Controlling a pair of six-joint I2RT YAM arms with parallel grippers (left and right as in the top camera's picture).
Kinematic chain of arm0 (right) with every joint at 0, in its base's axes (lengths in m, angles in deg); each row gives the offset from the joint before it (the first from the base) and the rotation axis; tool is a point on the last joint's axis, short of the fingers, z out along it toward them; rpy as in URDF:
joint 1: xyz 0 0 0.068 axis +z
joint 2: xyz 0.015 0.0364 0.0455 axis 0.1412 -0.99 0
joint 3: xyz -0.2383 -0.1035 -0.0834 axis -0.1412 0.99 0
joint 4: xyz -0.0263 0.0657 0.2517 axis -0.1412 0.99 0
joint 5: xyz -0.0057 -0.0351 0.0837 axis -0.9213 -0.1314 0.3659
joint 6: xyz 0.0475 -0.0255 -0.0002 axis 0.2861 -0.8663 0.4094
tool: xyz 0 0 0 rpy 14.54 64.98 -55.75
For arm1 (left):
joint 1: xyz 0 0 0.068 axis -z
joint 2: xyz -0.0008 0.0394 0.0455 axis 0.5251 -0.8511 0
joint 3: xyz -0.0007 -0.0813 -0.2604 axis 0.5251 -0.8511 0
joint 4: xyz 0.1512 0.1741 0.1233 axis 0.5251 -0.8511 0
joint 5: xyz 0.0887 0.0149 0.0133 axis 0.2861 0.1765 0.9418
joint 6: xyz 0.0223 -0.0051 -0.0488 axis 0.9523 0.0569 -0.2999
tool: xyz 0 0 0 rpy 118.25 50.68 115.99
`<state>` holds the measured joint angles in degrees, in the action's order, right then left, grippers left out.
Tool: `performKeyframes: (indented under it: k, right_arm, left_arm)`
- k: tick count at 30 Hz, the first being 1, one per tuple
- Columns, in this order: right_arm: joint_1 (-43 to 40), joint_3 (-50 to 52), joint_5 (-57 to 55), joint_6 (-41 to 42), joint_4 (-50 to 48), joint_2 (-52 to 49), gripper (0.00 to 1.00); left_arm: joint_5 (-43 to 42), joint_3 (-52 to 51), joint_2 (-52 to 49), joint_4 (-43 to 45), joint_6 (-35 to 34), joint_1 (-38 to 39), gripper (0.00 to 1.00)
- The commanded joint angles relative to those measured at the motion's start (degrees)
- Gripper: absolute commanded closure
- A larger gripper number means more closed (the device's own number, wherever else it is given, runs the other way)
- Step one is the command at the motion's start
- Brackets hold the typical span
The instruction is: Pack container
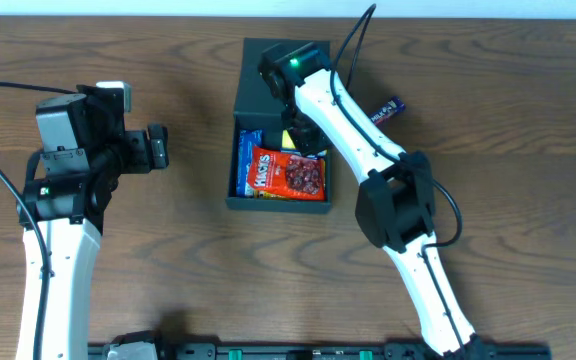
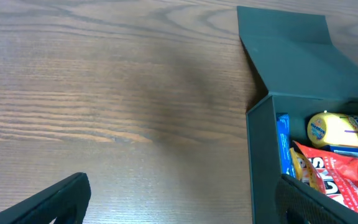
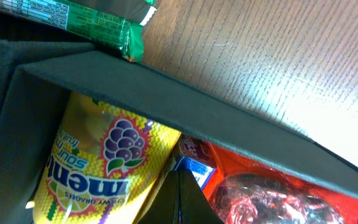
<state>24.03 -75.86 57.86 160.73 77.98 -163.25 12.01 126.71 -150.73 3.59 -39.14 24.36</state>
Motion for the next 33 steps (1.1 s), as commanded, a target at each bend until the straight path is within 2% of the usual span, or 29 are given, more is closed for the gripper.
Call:
performKeyframes:
  k: [1, 7, 14, 19, 20, 21, 23, 25, 28, 29, 30, 33]
  right_arm:
    - [0.4, 1.8, 0.3, -0.4, 0.0, 1.2, 0.99]
    - [0.2, 1.0, 0.5, -0.6, -0.4, 1.8, 0.98]
    - [-0.5, -4.0, 1.7, -6.1, -0.6, 6.8, 0.98]
    - [-1.4, -6.1, -5.7, -10.3, -0.5, 12.6, 0.98]
    - [-1.7, -6.1, -8.2, -11.7, -0.2, 13.6, 0.93]
    - [-1.9, -6.1, -10.6, -13.9, 0.6, 14.5, 0.81]
    - [-2.6, -6.1, -15.3, -19.8, 2.8, 15.9, 0.63]
    - [-3.4, -6.1, -18.7, -26.0, 4.0, 16.6, 0.55]
    - [-5.2, -6.1, -19.1, -38.2, 3.1, 16.6, 0.60]
    - [-6.1, -6.0, -17.8, -42.2, 2.8, 16.2, 0.59]
    - [-6.9, -6.0, -16.5, -43.3, 2.9, 16.1, 0.55]
    - [-9.6, -5.8, -11.5, -43.3, 3.1, 15.3, 0.53]
  left_arm:
    - [0.2, 1.6, 0.5, -0.1, -0.3, -0.2, 0.05]
    - [0.2, 1.6, 0.5, -0.1, -0.3, -0.2, 0.05]
    - [0.2, 1.6, 0.5, -0.1, -0.3, -0.2, 0.05]
    - [0.2, 1.6, 0.5, -0.1, -0.3, -0.2, 0.05]
    - [0.2, 1.6, 0.5, -0.1, -0.3, -0.2, 0.05]
    - [0.2, 1.6, 0.5, -0.1, -0.3, -0.2, 0.05]
    - [0.2, 1.6, 0.5, -0.1, -0.3, -0.2, 0.05]
    - [0.2, 1.6, 0.5, -0.1, -0.3, -0.2, 0.05]
    - [0.2, 1.6, 0.5, -0.1, -0.3, -0.2, 0.05]
    - [0.2, 1.6, 0.5, -0.1, -0.3, -0.2, 0.05]
    - [0.2, 1.6, 0.5, -0.1, -0.3, -0.2, 0.05]
    - [0.2, 1.6, 0.5, -0.1, -0.3, -0.2, 0.05]
